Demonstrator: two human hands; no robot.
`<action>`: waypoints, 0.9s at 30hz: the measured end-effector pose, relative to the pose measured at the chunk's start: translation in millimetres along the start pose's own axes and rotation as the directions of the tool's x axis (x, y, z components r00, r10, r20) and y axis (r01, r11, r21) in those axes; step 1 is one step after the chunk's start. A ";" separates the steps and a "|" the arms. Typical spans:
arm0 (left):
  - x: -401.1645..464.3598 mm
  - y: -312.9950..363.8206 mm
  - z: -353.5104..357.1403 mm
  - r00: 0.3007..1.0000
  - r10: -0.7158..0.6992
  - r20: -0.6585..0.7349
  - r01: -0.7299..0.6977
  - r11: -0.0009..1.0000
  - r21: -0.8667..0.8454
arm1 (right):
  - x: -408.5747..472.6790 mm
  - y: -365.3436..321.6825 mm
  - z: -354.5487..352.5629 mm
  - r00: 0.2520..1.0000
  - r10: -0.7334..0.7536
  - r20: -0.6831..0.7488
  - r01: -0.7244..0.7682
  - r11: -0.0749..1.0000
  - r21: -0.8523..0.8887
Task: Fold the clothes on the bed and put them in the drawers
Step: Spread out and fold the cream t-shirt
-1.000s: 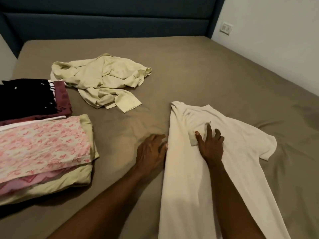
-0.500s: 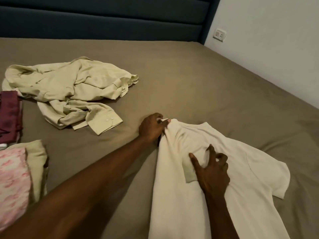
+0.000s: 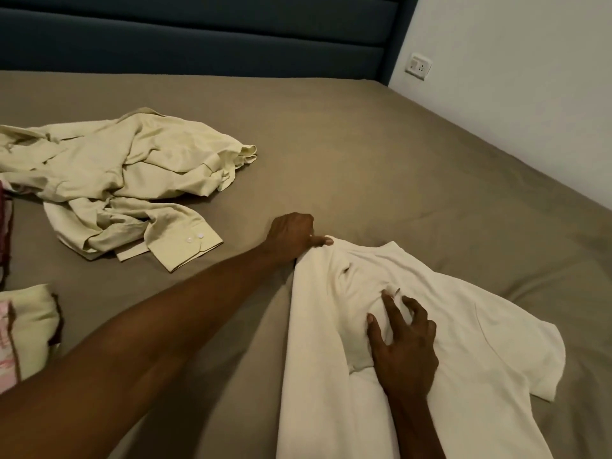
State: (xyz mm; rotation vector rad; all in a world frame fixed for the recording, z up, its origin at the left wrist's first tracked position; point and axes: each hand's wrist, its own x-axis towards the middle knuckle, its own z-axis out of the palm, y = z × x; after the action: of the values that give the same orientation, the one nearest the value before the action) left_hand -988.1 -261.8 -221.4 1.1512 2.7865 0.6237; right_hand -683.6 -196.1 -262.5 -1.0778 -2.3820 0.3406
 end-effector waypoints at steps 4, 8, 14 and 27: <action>-27.3 19.8 -8.2 0.979 -0.193 -0.068 0.177 0.966 -0.191 | -2.7 -1.2 -2.8 1.000 0.003 0.009 -0.003 1.000 0.016; -119.7 52.7 -12.1 0.985 0.113 -0.128 -0.114 0.994 0.003 | -0.6 1.1 -2.5 1.000 0.000 0.017 -0.001 0.999 0.055; -295.8 66.2 -8.7 0.933 0.223 0.281 -0.228 0.974 -0.018 | 0.1 5.7 -15.5 0.992 0.011 0.123 -0.035 0.981 0.193; -414.1 43.1 -6.7 0.962 0.271 0.022 -0.268 0.957 -0.109 | 57.5 -24.6 -28.0 0.941 0.256 0.222 -0.301 0.932 0.201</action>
State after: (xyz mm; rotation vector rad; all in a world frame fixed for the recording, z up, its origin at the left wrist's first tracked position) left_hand -663.3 -521.8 -237.6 1.5168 2.5516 0.7523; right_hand -716.4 -168.2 -209.2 -1.3235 -2.2756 0.8388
